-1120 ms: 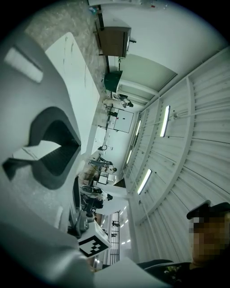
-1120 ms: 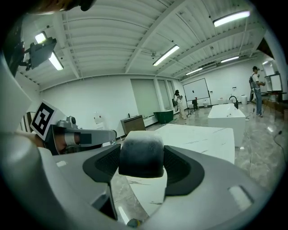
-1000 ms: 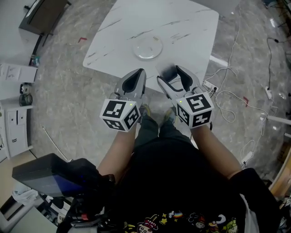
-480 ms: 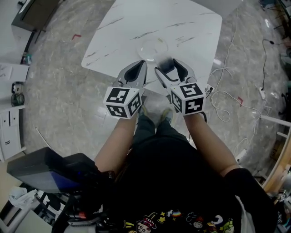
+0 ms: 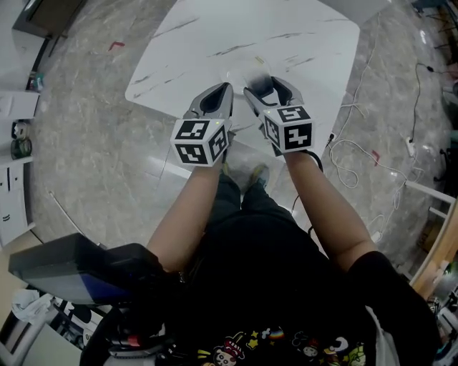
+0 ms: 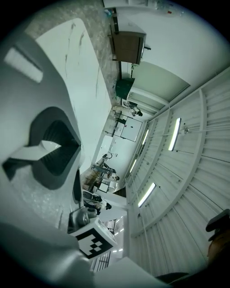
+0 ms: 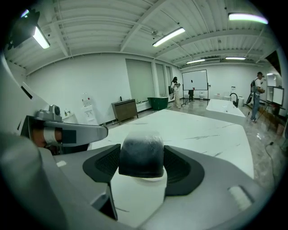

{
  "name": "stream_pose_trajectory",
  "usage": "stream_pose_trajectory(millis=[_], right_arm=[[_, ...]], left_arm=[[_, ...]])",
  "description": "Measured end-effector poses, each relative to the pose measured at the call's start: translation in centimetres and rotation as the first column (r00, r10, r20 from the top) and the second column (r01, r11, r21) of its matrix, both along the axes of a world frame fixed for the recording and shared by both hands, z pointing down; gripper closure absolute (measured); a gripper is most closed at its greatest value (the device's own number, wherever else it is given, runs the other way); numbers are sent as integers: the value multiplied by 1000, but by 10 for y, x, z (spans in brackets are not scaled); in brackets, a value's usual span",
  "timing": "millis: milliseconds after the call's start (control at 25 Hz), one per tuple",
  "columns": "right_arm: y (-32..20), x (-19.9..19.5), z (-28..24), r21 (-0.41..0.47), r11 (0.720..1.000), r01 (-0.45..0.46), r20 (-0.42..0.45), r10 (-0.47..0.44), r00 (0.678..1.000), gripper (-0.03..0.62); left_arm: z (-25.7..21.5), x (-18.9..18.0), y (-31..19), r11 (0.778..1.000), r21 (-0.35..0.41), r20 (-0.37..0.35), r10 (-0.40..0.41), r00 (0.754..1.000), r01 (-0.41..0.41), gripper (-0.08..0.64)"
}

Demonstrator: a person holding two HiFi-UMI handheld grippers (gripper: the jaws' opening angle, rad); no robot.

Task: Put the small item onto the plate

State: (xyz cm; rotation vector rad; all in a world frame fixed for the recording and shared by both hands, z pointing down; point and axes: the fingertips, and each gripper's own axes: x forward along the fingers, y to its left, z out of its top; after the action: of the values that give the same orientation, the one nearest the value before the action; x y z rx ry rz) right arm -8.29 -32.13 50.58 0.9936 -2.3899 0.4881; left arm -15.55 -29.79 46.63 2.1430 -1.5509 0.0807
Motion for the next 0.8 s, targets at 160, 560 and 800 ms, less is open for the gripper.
stream_pose_trajectory(millis=[160, 560, 800], right_arm=[[-20, -15, 28, -34, 999, 20, -53, -21, 998, 267], [-57, -32, 75, -131, 991, 38, -125, -55, 991, 267], [-66, -39, 90, -150, 988, 45, -173, -71, 982, 267]], left_arm=[[20, -11, -13, 999, -33, -10, -17, 1000, 17, 559], [39, -26, -30, 997, -64, -20, -44, 999, 43, 558], [46, -31, -37, 996, -76, -32, -52, 998, 49, 558]])
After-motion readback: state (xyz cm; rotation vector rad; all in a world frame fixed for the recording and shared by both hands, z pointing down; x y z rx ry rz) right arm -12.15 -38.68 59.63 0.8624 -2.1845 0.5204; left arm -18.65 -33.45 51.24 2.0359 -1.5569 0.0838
